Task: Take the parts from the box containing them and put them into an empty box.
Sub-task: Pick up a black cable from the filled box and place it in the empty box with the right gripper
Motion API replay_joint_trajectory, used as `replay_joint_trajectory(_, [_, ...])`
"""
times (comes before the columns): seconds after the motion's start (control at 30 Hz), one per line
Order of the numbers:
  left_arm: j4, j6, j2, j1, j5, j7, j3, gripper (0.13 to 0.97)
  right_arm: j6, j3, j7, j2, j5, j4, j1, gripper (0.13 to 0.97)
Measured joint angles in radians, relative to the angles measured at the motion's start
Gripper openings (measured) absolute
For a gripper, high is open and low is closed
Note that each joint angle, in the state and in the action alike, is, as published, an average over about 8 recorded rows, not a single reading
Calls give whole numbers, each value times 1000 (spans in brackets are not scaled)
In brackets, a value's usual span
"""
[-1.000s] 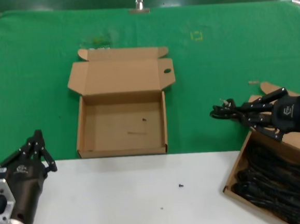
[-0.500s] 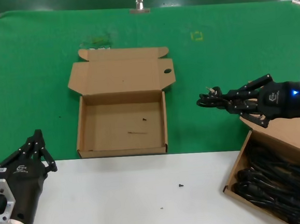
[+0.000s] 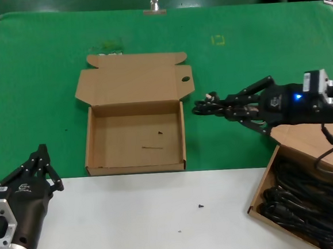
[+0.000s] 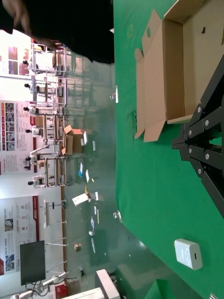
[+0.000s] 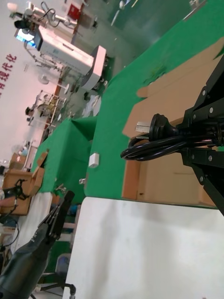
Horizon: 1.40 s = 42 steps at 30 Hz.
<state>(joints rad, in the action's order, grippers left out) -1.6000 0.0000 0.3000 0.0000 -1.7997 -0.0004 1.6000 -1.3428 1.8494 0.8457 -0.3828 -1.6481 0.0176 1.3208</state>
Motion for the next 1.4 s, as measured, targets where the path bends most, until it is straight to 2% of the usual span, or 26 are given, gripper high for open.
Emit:
replay_joint_trajectory(0.33, [0,0,0,0,0,0,0,139,40,-8,13,72,15,-4,3,198])
replay_joint_trajectory(1.4, [0,0,0,0,0,0,0,139,343,-57,-35,338,8,-11,-31,198])
